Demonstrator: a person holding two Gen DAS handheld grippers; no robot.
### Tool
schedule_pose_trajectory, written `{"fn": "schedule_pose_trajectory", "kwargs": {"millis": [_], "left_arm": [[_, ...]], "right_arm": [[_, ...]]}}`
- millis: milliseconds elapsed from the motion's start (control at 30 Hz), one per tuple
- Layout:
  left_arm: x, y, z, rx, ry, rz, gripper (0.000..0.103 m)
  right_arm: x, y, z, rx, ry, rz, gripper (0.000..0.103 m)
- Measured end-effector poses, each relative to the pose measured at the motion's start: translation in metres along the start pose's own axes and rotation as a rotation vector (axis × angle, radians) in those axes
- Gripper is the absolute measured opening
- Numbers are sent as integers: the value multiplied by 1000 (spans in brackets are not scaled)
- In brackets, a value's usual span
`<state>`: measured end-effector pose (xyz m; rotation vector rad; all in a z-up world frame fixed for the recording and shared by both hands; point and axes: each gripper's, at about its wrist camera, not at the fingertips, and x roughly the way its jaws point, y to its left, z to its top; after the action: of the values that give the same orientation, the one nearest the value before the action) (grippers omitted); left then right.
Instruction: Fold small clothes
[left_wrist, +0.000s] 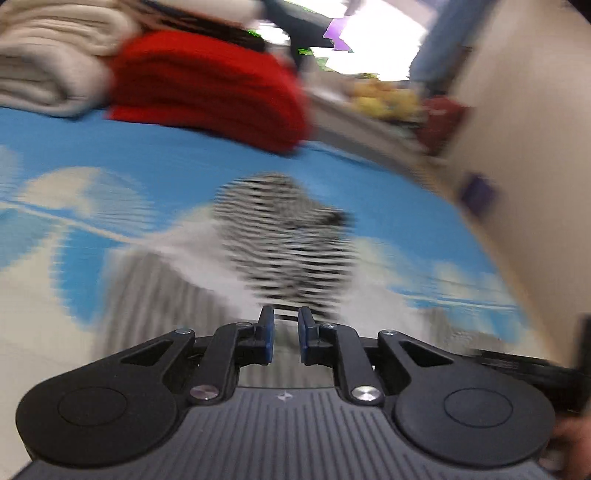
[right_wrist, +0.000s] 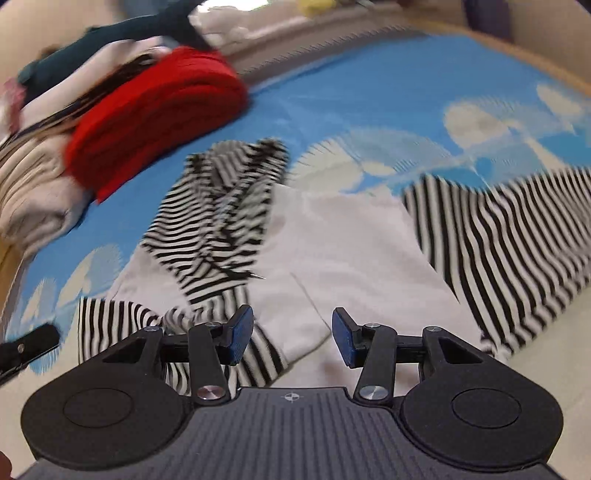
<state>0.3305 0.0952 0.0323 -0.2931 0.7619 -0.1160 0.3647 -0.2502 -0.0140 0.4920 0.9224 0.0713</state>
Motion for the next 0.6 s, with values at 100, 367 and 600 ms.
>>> {"fn": "schedule_pose_trajectory", "kwargs": {"millis": [100,367,600], "left_arm": [[10,25,4,-29,62,183,15],[6,64,17,-190,109,261,15],[4,67,26,-195,87,229,15]], "right_arm": [[14,-13,-1,80,27,-9,49],[65,-33,-13,332,149,48,46],[94,-31,-26,439,190,53,22]]}}
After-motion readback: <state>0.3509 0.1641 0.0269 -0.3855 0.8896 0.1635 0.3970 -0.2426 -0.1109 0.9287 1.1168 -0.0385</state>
